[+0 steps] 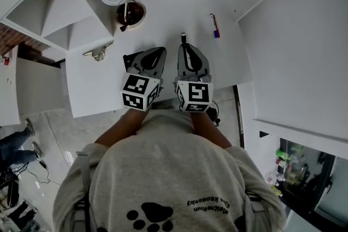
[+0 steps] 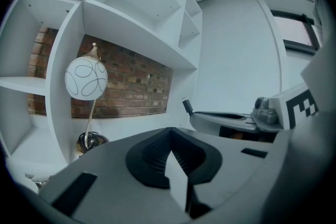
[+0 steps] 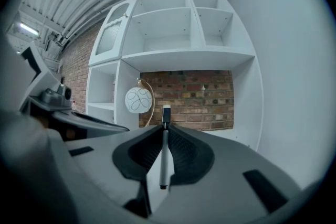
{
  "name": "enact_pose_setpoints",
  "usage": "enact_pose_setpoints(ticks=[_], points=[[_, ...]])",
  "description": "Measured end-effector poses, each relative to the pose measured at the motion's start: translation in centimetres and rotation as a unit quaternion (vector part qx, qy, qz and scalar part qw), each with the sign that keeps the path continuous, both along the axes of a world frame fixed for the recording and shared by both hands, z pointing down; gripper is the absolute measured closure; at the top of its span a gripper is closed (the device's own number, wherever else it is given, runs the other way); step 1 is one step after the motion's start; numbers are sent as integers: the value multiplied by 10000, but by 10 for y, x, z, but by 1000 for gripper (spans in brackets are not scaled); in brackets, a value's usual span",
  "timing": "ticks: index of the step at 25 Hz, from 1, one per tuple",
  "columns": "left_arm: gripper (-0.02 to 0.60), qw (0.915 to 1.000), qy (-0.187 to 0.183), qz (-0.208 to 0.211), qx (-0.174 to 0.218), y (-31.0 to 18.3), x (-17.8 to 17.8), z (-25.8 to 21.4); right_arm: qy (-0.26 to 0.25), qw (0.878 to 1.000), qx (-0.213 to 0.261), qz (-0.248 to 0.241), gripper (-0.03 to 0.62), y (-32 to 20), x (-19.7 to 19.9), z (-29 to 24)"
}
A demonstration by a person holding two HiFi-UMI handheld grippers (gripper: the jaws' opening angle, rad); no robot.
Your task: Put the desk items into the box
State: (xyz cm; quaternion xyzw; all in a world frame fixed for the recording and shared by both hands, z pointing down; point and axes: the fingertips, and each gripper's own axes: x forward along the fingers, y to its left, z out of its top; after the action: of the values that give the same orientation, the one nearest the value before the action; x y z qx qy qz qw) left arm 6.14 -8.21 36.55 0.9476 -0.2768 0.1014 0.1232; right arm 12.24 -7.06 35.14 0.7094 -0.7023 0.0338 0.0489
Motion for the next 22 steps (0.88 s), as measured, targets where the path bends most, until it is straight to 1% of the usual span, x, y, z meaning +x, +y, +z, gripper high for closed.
enact_pose_setpoints(ticks=[13, 22], points=[[574, 9988, -38, -482, 13, -7, -62, 1, 14, 9978, 102, -655, 548, -13, -70, -2], [575, 9959, -72, -899, -69, -14, -100, 5, -38, 9929, 123, -1179, 548, -25, -112, 0]])
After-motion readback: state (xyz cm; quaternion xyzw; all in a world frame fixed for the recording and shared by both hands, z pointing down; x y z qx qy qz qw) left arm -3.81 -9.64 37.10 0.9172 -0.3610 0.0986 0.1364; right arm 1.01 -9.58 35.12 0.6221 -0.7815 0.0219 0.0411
